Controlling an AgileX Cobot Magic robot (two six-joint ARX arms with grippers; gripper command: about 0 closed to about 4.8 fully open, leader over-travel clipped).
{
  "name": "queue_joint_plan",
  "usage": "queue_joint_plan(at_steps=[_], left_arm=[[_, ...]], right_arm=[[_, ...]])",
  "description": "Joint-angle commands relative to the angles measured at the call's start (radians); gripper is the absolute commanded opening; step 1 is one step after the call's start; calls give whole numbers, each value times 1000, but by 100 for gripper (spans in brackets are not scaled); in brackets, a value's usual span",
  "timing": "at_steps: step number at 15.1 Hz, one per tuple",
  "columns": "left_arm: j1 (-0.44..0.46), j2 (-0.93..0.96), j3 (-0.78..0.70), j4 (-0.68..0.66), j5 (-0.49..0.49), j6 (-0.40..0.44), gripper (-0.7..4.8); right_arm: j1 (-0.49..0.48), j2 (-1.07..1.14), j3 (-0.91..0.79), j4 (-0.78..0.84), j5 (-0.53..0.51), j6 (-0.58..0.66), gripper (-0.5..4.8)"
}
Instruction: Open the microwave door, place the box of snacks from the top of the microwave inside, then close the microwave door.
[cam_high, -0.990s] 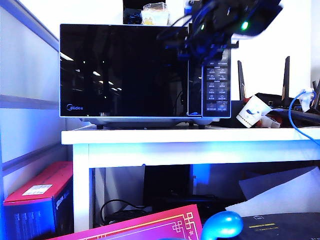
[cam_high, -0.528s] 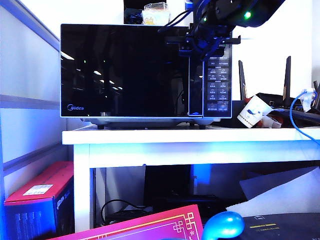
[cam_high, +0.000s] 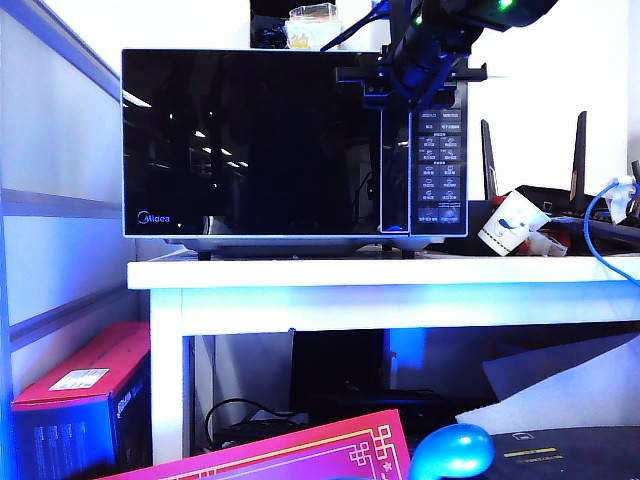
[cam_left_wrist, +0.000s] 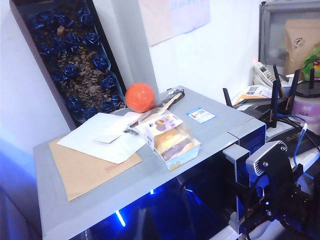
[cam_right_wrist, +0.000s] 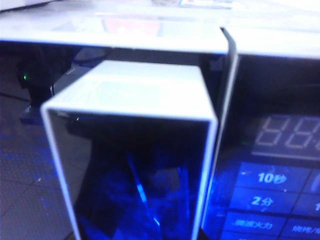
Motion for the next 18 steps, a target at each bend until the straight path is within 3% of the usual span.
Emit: queue_joint_plan(at_steps=[1,8,9,11,12,18], left_arm=[[0,-4,5,12,2,3,-5],[0,-4,5,13,2,3,-5],[0,-4,5,12,2,3,-5],[0,-4,5,12,2,3,-5],[0,-4,5,13,2,3,-5],[0,-4,5,13,2,3,-5]], right_arm=[[5,-42,2,1,22,-8,197],[39,-54,2,-42,24,-9,198],[44,-54,2,-43,21,-9,223],[44,-55,2,-43,13,-9,400],[44,-66,3,-76,-25,-10,414],[41,-150,3,-115,-3,-36,413]])
